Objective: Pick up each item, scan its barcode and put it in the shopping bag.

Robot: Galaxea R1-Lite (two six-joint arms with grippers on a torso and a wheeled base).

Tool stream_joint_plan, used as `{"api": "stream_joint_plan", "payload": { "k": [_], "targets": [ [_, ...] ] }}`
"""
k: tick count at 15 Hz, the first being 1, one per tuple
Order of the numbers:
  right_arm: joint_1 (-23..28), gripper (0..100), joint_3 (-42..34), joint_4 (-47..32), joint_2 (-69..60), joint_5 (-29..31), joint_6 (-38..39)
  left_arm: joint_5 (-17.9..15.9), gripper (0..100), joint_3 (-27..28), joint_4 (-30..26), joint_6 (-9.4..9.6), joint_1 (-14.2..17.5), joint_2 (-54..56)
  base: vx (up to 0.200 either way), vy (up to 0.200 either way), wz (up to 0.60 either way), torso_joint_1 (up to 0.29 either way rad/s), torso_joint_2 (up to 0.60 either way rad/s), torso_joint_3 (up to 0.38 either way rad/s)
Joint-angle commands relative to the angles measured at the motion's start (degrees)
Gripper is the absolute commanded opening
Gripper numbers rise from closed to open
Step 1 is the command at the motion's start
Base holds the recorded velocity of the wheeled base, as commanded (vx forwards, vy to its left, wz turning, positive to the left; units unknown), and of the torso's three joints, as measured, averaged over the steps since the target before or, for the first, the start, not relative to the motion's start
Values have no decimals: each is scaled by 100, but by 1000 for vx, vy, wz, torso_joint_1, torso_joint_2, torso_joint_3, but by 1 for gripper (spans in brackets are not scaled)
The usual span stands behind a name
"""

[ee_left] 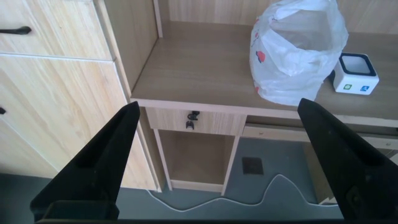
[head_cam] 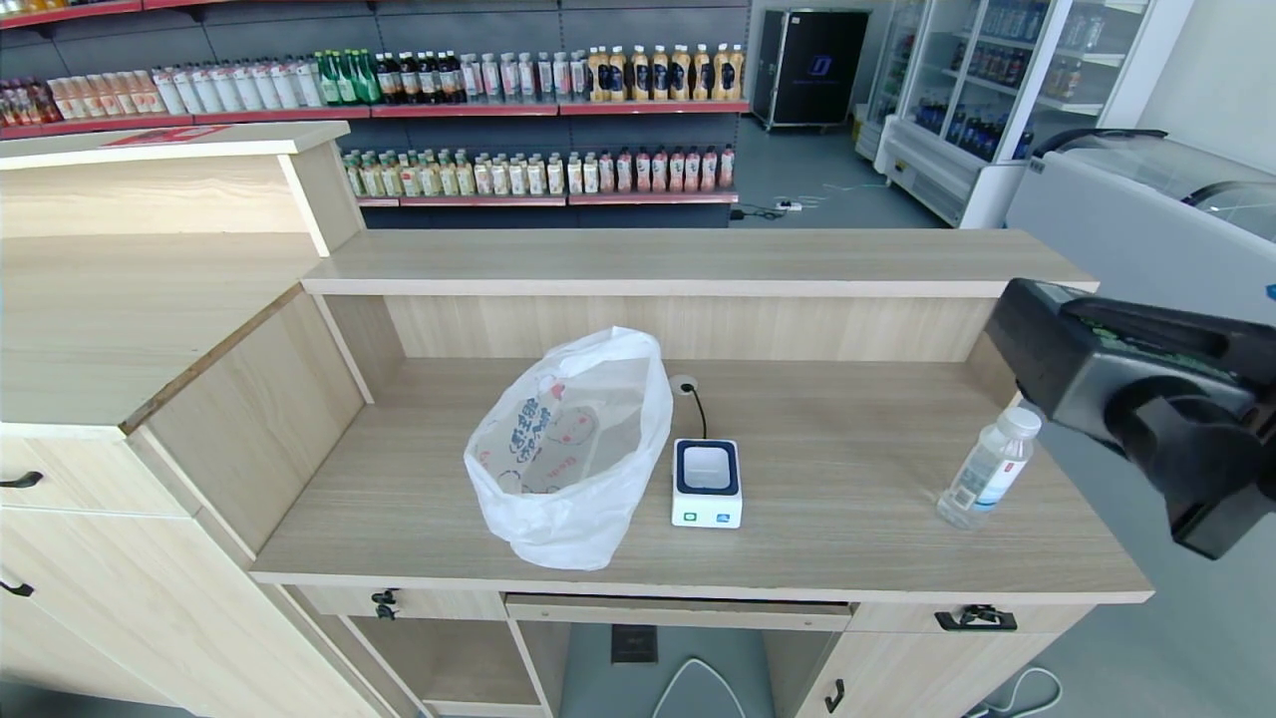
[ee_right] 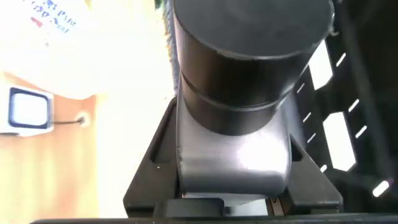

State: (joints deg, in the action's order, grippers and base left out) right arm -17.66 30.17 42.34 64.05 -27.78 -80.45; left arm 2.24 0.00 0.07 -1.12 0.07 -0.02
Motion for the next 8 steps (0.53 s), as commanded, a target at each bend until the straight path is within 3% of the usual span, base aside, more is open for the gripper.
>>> {"api": "stream_joint_plan", "payload": {
  "k": [1, 4, 6, 8],
  "targets": [
    [1274, 0, 507, -824, 222, 1267, 2086, 4, 100, 0, -7, -2, 1, 2, 0, 0, 0, 0, 0, 0],
    [2083, 0, 560, -2019, 231, 2752, 4705, -5, 100, 0, 1, -2, 1, 2, 0, 0, 0, 0, 0, 0],
    [2689, 0, 692, -2740, 222, 2928, 5751, 4, 100, 0, 1, -2, 1, 2, 0, 0, 0, 0, 0, 0],
    [2918, 0, 692, -2766, 117, 2928, 6392, 4, 100, 0, 1, -2, 1, 2, 0, 0, 0, 0, 0, 0]
  ]
}}
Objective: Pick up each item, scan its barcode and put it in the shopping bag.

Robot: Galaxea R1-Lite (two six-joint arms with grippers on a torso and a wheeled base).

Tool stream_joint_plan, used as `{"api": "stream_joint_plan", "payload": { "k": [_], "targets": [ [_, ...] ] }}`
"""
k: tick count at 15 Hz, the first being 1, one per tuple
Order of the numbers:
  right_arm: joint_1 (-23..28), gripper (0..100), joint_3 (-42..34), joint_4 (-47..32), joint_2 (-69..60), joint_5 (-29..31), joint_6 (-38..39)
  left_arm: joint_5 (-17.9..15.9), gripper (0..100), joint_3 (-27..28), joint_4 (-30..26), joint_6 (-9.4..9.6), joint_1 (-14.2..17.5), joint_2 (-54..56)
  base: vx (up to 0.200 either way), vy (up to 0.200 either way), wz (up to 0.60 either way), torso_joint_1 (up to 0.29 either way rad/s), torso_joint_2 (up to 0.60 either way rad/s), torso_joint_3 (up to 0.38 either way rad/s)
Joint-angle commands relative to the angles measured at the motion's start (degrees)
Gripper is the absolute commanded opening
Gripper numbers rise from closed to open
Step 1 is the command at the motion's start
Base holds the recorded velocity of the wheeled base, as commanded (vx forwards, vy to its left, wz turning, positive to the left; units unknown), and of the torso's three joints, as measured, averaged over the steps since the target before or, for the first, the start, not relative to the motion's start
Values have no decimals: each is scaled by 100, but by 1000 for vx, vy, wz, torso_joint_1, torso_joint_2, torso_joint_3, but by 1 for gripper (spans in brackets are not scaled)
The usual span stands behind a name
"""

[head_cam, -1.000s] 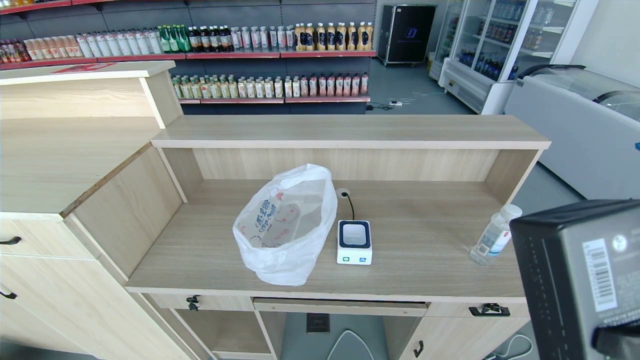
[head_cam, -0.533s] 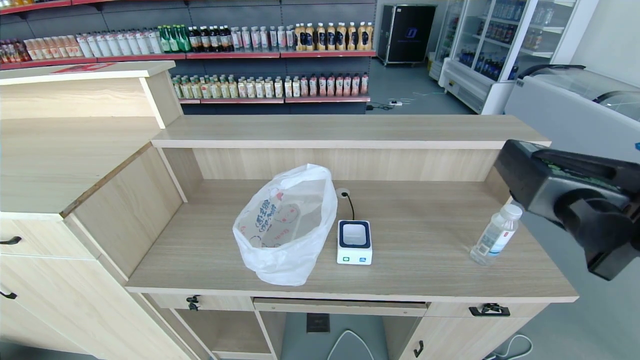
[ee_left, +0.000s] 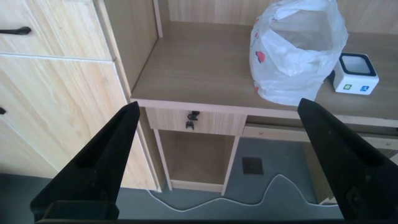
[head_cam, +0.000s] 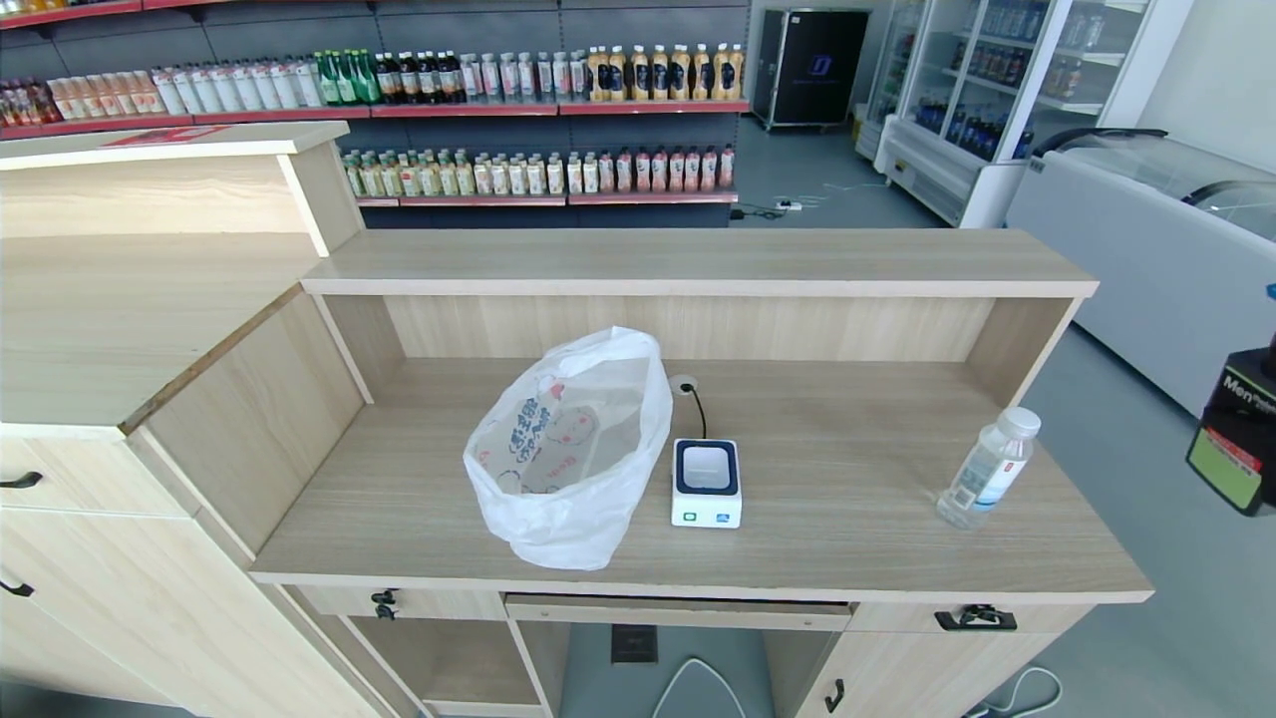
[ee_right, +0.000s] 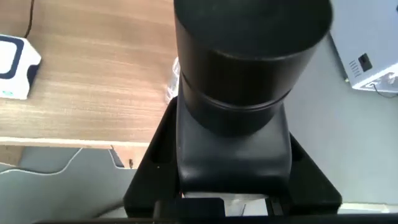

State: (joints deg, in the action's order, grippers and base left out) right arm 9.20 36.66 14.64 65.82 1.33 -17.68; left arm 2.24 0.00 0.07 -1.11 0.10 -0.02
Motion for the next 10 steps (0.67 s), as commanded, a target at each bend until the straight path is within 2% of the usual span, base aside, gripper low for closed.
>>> {"api": "stream_joint_plan", "payload": {
  "k": [1, 3, 5, 7, 9, 10],
  "targets": [
    [240, 0, 43, 4, -78, 8, 150, 4, 100, 0, 1, -3, -1, 2, 0, 0, 0, 0, 0, 0],
    [240, 0, -45, 30, -148, -71, 326, -5, 100, 0, 1, -3, -1, 2, 0, 0, 0, 0, 0, 0],
    [73, 0, -150, 223, -218, -300, 607, -5, 100, 0, 1, -3, -1, 2, 0, 0, 600, 0, 2, 2],
    [-411, 0, -97, 276, -280, -335, 1223, 4, 100, 0, 1, -3, -1, 2, 0, 0, 600, 2, -2, 2],
    [-683, 0, 166, 12, -192, -335, 1645, 4, 100, 0, -7, -3, -1, 2, 0, 0, 600, 7, 7, -2],
    [-815, 0, 518, -365, 19, -335, 2084, 4, 100, 0, 1, -3, -1, 2, 0, 0, 600, 2, 2, 2]
  ]
}}
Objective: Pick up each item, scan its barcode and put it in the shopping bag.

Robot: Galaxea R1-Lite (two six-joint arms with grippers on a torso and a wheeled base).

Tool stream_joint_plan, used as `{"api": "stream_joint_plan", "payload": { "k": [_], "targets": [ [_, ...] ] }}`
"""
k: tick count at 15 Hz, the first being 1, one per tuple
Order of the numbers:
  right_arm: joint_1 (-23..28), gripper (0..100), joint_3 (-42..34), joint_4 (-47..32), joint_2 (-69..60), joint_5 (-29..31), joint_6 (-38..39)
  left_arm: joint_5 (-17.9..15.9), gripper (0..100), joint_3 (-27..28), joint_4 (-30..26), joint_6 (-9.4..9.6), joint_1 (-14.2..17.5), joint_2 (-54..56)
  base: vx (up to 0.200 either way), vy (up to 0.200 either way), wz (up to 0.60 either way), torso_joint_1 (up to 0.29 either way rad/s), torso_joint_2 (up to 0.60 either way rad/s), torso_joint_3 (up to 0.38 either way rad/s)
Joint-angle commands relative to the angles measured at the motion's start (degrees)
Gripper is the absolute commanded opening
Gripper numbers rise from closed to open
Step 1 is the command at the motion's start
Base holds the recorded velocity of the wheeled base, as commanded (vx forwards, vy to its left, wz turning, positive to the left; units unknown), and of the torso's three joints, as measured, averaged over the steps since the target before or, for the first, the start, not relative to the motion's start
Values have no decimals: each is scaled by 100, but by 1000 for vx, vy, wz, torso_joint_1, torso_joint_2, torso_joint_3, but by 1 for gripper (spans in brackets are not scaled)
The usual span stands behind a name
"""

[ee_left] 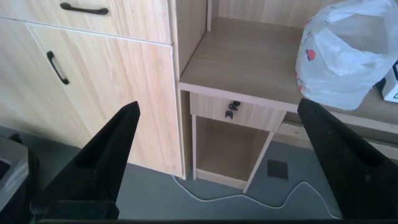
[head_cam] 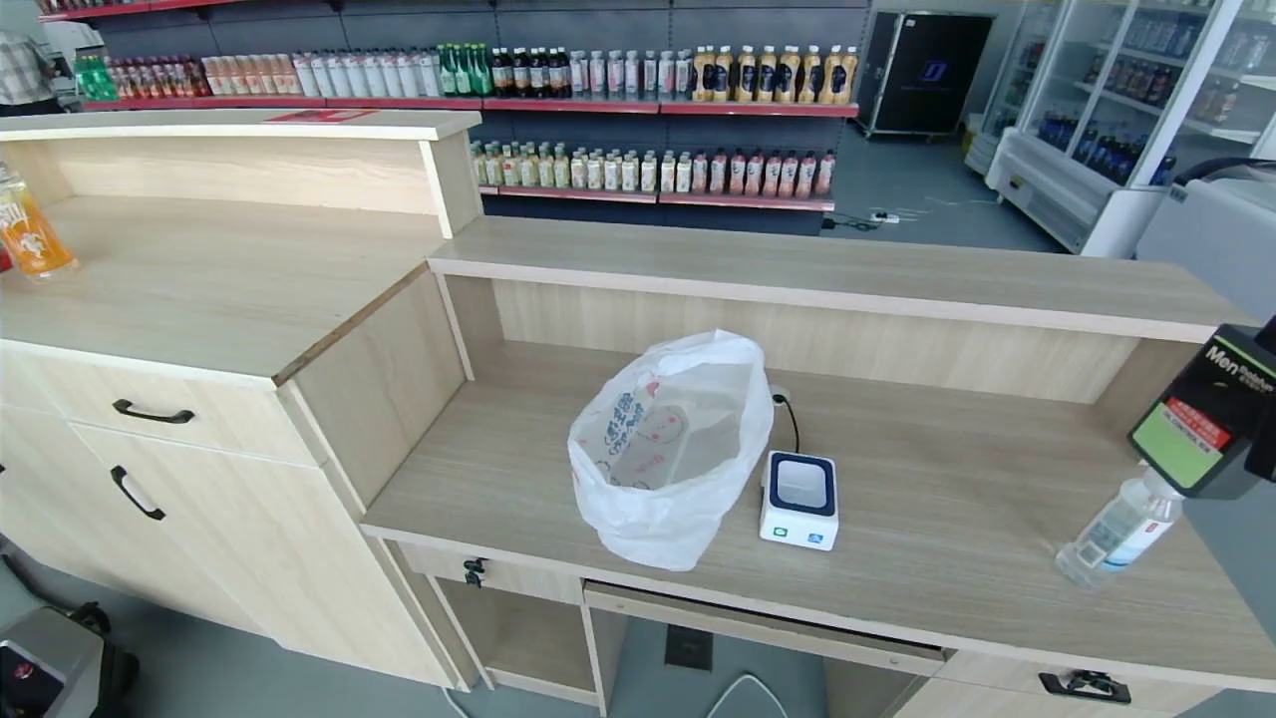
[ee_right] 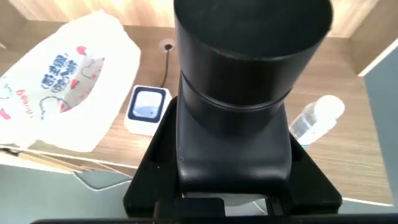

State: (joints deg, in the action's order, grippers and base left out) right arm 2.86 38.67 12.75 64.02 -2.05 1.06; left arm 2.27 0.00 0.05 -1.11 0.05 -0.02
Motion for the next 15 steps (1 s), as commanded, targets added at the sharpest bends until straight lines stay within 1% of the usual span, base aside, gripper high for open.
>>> {"api": "stream_joint_plan", "payload": {
  "k": [1, 2, 3, 4, 5, 6, 8, 9, 10, 11, 12, 13, 15],
  "targets": [
    [-243, 0, 528, -308, 383, 11, 527, 2, 100, 0, 4, -3, 4, 2, 0, 0, 600, 2, -7, 2],
    [-251, 0, 624, -308, 558, -6, 878, 2, 100, 0, 4, -3, 4, 2, 0, 0, 600, 2, -2, 2],
    [-216, 0, 624, -361, 813, -41, 1054, 2, 100, 0, 4, -3, 4, 2, 0, 0, 0, 0, 0, 0],
    [-128, 0, 589, -308, 1086, -94, 1089, 2, 100, 0, 4, -3, 4, 2, 0, 0, 0, 0, 0, 0],
    [-32, 0, 589, -177, 1332, -287, 1151, 2, 100, 0, 4, -3, 4, 2, 0, 0, 0, 0, 0, 0],
    [127, 0, 572, 78, 1534, -718, 1406, 2, 100, 0, 4, -3, 4, 2, 0, 0, 0, 0, 0, 0],
    [478, 0, 589, 395, 1886, -1412, 1634, 2, 100, 0, 4, -3, 4, 2, 0, 0, 0, 0, 0, 0],
    [592, 0, 598, 412, 1973, -1615, 1652, 2, 100, 0, 4, -3, 4, 2, 0, 0, 0, 0, 0, 0],
    [865, 0, 580, 456, 2097, -2072, 1810, 2, 100, 0, 4, -3, 4, 2, 0, 0, 0, 0, 0, 0],
    [935, 0, 572, 474, 2123, -2203, 1854, 2, 100, 0, 4, -3, 4, 2, 0, 0, 0, 0, 0, 0],
    [1313, 0, 475, 456, 2202, -2801, 1986, 2, 100, 0, 4, -3, 4, 2, 0, 0, 0, 0, 0, 0],
    [1612, 0, 334, 448, 2211, -3197, 1995, 2, 100, 0, 4, -3, 4, 2, 0, 0, 0, 0, 0, 0],
    [1955, 0, 167, 439, 2228, -3636, 1986, 2, 100, 0, 4, -3, 4, 2, 0, 0, 0, 0, 0, 0]
  ]
}}
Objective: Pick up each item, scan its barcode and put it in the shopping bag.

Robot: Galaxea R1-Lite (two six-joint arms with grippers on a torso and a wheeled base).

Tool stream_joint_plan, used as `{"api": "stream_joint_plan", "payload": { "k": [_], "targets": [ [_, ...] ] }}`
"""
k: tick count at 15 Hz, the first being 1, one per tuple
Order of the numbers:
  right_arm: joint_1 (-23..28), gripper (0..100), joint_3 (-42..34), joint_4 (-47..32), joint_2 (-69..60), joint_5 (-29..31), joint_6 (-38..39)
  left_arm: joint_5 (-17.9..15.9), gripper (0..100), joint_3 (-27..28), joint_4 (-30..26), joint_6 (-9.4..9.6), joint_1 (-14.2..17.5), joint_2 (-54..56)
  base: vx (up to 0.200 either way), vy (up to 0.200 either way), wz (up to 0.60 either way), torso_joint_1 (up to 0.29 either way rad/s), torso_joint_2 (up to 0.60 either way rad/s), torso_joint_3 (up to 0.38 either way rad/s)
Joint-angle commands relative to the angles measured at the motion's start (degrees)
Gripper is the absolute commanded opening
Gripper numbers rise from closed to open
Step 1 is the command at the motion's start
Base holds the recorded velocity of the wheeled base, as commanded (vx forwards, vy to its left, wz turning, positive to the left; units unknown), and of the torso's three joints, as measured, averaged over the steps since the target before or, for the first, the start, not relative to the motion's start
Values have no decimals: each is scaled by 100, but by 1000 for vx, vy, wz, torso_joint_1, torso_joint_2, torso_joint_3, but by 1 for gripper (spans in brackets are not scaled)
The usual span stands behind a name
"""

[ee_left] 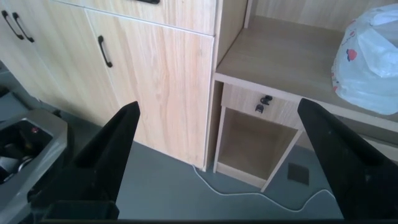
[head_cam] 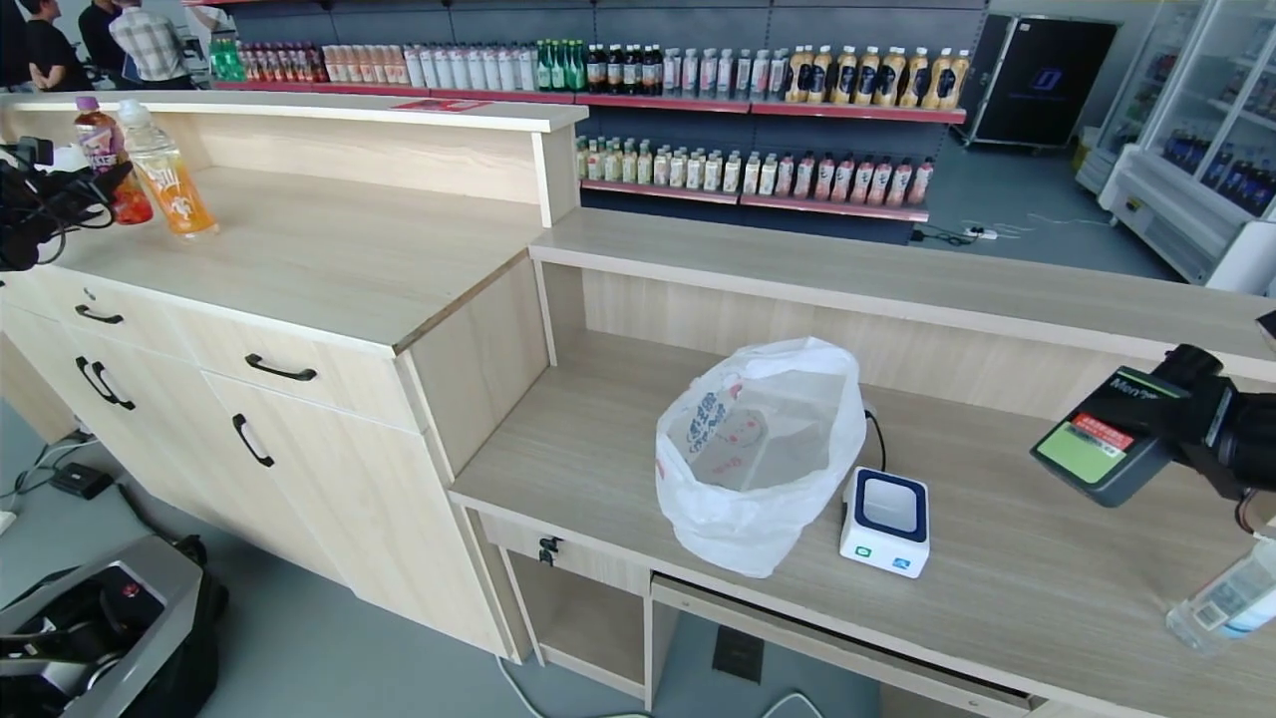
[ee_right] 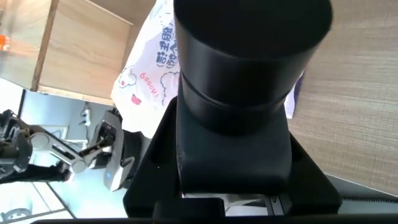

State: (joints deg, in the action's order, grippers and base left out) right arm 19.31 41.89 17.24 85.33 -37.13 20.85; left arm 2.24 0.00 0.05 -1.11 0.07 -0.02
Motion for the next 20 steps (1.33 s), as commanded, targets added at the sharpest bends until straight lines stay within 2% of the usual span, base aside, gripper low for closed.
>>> {"api": "stream_joint_plan", "payload": {
  "k": [1, 6, 13, 16, 20],
  "targets": [
    [398, 0, -251, 16, 194, -233, -19, 4, 100, 0, 4, -3, 1, 2, 0, 0, 0, 0, 0, 0],
    [372, 0, -251, 1054, 1170, -330, -28, 4, 100, 0, 4, -3, 1, 2, 0, 0, 0, 0, 0, 0],
    [354, 0, -251, 1388, 1970, -365, -494, 4, 100, 0, 4, -3, 1, 2, 0, 0, 0, 0, 0, 0],
    [275, 0, -251, 1590, 2268, -347, -819, 4, 100, 0, 4, -3, 1, 2, 0, 0, 0, 0, 0, 0],
    [55, 0, -242, 1809, 2435, -339, -845, 4, 100, 0, 4, -3, 1, 2, 0, 0, 0, 0, 0, 0]
  ]
}}
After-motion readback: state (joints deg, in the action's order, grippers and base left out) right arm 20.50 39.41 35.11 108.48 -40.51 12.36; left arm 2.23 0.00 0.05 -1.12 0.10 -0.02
